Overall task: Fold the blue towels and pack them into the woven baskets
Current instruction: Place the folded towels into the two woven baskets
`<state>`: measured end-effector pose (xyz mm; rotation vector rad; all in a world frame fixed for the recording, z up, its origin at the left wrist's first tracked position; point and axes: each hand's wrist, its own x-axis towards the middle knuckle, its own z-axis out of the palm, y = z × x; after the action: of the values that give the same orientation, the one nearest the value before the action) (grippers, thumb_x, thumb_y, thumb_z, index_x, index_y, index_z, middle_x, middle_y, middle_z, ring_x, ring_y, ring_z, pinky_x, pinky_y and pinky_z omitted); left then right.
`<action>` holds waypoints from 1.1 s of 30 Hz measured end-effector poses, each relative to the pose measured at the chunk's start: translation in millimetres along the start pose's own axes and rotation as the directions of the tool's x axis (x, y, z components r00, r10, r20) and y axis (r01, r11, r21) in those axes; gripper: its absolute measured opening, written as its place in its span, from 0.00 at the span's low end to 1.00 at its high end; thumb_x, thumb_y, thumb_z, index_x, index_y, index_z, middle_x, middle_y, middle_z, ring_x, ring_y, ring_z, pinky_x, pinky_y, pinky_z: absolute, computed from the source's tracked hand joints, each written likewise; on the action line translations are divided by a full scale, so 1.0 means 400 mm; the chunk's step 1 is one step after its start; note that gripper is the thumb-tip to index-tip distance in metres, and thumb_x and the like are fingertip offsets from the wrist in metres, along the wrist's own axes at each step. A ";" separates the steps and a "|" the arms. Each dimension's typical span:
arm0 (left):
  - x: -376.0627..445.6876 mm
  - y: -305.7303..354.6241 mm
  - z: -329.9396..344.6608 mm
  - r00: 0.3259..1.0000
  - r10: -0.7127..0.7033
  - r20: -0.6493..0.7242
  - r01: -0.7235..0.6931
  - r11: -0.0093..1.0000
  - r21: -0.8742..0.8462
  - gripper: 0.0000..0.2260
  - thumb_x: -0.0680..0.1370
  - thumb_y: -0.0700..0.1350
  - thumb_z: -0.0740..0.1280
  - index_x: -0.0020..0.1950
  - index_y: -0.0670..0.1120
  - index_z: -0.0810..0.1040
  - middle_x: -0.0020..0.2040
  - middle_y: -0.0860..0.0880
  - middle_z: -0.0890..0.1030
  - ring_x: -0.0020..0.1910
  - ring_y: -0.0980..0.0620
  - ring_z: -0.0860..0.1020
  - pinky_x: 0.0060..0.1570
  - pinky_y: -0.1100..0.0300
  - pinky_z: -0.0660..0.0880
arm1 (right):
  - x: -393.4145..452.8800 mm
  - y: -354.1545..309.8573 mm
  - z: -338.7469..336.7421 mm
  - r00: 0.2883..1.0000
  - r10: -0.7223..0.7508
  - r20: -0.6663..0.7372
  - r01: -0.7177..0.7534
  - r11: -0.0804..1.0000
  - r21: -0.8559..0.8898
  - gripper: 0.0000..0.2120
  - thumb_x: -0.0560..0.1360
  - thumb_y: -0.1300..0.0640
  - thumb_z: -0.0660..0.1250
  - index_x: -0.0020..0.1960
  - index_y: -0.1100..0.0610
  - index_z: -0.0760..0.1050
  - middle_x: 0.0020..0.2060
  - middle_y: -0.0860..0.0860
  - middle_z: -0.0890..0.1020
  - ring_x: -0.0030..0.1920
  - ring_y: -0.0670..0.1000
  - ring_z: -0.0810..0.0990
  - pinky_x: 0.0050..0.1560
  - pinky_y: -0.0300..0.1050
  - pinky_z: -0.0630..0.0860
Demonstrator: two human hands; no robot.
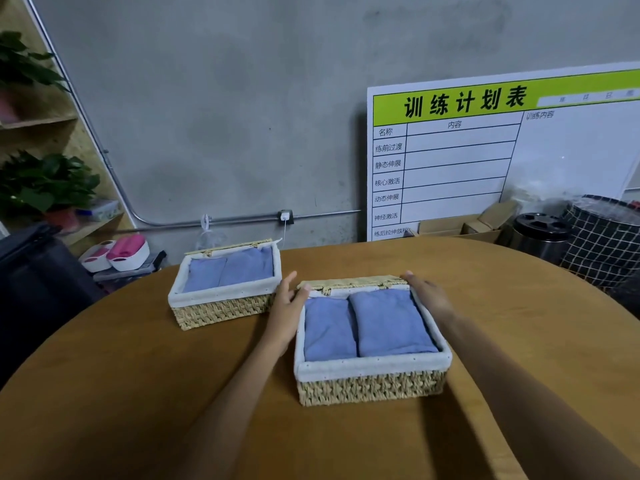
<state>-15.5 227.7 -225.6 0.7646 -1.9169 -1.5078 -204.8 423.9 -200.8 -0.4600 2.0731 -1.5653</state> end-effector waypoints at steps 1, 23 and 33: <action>0.020 0.001 0.003 1.000 0.007 -0.003 -0.007 1.000 0.010 0.24 0.83 0.50 0.64 0.78 0.50 0.63 0.76 0.49 0.68 0.72 0.54 0.68 0.64 0.61 0.66 | 0.009 -0.005 0.001 1.000 -0.007 0.009 0.007 1.000 0.015 0.23 0.84 0.47 0.57 0.68 0.64 0.74 0.64 0.58 0.77 0.48 0.48 0.76 0.45 0.40 0.71; -0.025 0.032 0.006 0.997 -0.033 0.071 0.061 0.893 -0.445 0.25 0.82 0.65 0.52 0.68 0.52 0.77 0.69 0.54 0.78 0.71 0.52 0.73 0.74 0.42 0.63 | -0.030 0.044 -0.028 0.958 -0.283 0.042 0.229 0.849 0.476 0.44 0.60 0.23 0.69 0.53 0.62 0.78 0.61 0.47 0.82 0.61 0.49 0.81 0.58 0.50 0.76; -0.192 -0.021 0.061 0.984 0.180 -0.004 -0.177 0.962 -0.209 0.27 0.79 0.63 0.57 0.78 0.61 0.62 0.77 0.68 0.60 0.75 0.69 0.57 0.69 0.67 0.57 | -0.165 0.145 0.014 0.892 -0.450 -0.041 0.444 0.856 0.265 0.34 0.68 0.22 0.58 0.66 0.39 0.75 0.72 0.31 0.66 0.61 0.37 0.77 0.56 0.40 0.69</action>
<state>18.5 298.6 -245.5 0.4746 -1.7522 -1.5733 -146.0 471.6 -245.6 -0.9031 1.7754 -2.0592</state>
